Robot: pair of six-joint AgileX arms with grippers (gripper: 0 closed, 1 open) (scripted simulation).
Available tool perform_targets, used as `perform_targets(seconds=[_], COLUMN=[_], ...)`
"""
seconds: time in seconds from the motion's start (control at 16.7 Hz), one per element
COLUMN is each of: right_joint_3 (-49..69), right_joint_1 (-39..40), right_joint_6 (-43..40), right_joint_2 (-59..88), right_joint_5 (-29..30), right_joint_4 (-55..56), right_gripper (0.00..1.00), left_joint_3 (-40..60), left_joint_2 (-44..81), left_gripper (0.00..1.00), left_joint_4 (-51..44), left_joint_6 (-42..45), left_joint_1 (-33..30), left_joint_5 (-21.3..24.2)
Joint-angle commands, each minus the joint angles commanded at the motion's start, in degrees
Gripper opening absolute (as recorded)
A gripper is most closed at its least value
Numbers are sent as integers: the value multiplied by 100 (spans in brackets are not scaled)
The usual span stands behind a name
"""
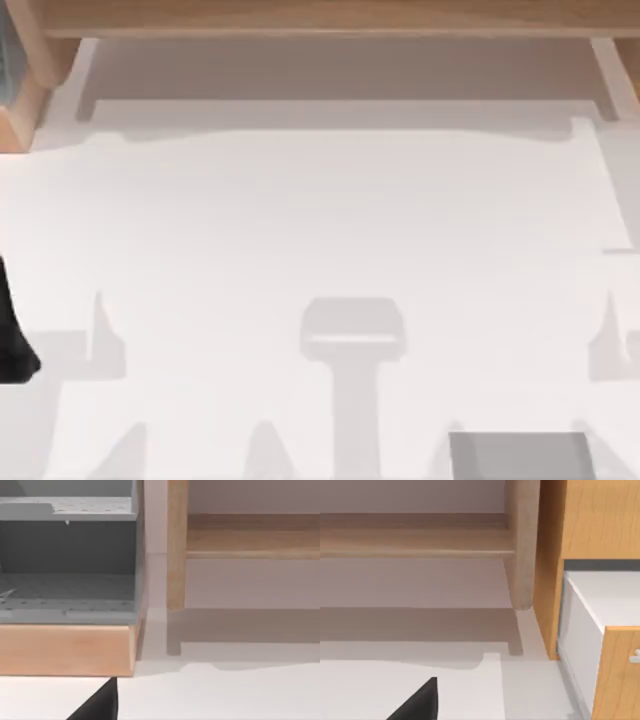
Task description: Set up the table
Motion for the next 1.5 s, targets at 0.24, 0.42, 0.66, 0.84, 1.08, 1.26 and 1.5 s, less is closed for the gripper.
perform_targets(seconds=[0.24,0.42,0.66,0.84,1.08,1.26,1.5], right_joint_3=[145,769,2294,3838,6192,8032,10361], right_joint_1=[-51,-230,-574,-867,-1271,-1565,-1900], right_joint_6=[-32,-157,-433,-703,-1116,-1438,-1841], right_joint_2=[164,851,2461,4043,6436,8316,10735], right_joint_5=[24,82,121,104,44,-10,-70], right_joint_4=[-114,-552,-1491,-2366,-3650,-4638,-5884], right_gripper=[100,100,100,100,100,100,100], left_joint_3=[0,0,0,0,0,0,0], left_joint_2=[0,0,0,0,0,0,0], left_gripper=[100,100,100,100,100,100,100], left_joint_4=[0,0,0,0,0,0,0], left_joint_6=[0,0,0,0,0,0,0], left_joint_1=[0,0,0,0,0,0,0], left_joint_5=[0,0,0,0,0,0,0])
